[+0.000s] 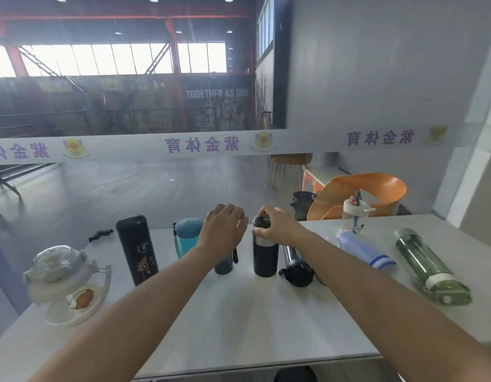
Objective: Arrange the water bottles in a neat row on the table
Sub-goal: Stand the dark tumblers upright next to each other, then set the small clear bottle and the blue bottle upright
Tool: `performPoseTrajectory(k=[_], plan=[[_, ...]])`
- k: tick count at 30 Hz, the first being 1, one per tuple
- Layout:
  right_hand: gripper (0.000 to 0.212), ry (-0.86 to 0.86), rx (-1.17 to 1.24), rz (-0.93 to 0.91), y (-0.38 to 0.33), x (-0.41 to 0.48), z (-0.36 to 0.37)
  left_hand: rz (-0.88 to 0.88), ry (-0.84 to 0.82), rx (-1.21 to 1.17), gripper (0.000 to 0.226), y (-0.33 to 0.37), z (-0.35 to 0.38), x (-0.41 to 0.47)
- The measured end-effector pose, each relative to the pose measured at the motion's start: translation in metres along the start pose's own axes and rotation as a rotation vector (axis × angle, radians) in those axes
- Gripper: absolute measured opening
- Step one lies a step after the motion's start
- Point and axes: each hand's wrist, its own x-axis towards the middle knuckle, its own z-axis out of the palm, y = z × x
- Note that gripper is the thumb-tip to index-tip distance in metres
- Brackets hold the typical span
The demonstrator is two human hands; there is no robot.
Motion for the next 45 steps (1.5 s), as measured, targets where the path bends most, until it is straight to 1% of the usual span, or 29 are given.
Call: performPoseTrajectory(k=[3,6,8,11,13,15,18,20,23,25,27,29,30,31,33,34,35,39,40,42,45], plan=[[0.031,0.119,0.053,0.0,0.001,-0.013,-0.008,0.14,-0.001,0.021,0.012,0.018,-0.001,-0.003],[0.017,0.229,0.053,0.066,0.009,-0.032,-0.023,0.205,-0.038,-0.024,0.01,0.04,-0.003,-0.007],[0.015,0.248,0.017,0.124,0.016,-0.051,-0.032,0.203,-0.081,-0.102,0.01,0.055,0.0,-0.013],[0.023,0.231,-0.05,0.235,0.029,-0.082,-0.039,0.274,-0.167,-0.117,0.013,0.082,0.016,-0.022],[0.025,0.203,-0.106,0.302,0.038,-0.098,-0.039,0.206,-0.241,-0.19,0.019,0.097,0.031,-0.031],[0.03,0.186,-0.145,0.35,0.05,-0.11,-0.037,0.19,-0.312,-0.223,0.024,0.111,0.049,-0.04],[0.036,0.176,-0.19,0.378,0.068,-0.123,-0.034,0.217,-0.384,-0.164,0.033,0.13,0.077,-0.052],[0.037,0.186,-0.211,0.376,0.08,-0.129,-0.034,0.166,-0.431,-0.113,0.044,0.143,0.092,-0.055],[0.037,0.207,-0.239,0.354,0.102,-0.132,-0.033,0.052,-0.496,-0.007,0.049,0.161,0.111,-0.057],[0.041,0.241,-0.236,0.347,0.117,-0.132,-0.031,-0.036,-0.512,0.02,0.05,0.168,0.124,-0.058],[0.041,0.297,-0.205,0.317,0.13,-0.13,-0.027,-0.085,-0.491,0.05,0.051,0.172,0.134,-0.058],[0.029,0.327,-0.218,0.266,0.138,-0.125,-0.023,-0.089,-0.446,0.055,0.05,0.172,0.139,-0.058],[0.026,0.305,-0.235,0.262,0.141,-0.12,-0.02,-0.083,-0.423,0.062,0.05,0.171,0.14,-0.058],[0.035,0.253,-0.239,0.287,0.143,-0.114,-0.016,-0.075,-0.407,0.075,0.051,0.17,0.14,-0.058],[0.055,0.139,-0.17,0.378,0.145,-0.105,-0.009,-0.069,-0.398,0.064,0.063,0.168,0.141,-0.06],[0.059,0.095,-0.137,0.419,0.145,-0.101,-0.005,-0.068,-0.42,0.056,0.069,0.167,0.14,-0.062],[0.062,0.062,-0.108,0.456,0.144,-0.099,-0.001,-0.059,-0.423,0.061,0.07,0.166,0.14,-0.064],[0.069,0.034,0.06,0.557,0.14,-0.096,0.002,-0.051,-0.398,0.079,0.045,0.163,0.129,-0.064],[0.071,0.02,0.077,0.572,0.14,-0.096,0.0,-0.043,-0.393,0.084,0.041,0.163,0.123,-0.062],[0.077,-0.006,0.078,0.614,0.142,-0.099,-0.005,-0.018,-0.363,0.071,0.041,0.164,0.108,-0.054],[0.084,0.011,0.008,0.633,0.145,-0.106,-0.018,0.051,-0.319,0.047,0.048,0.166,0.087,-0.037]])
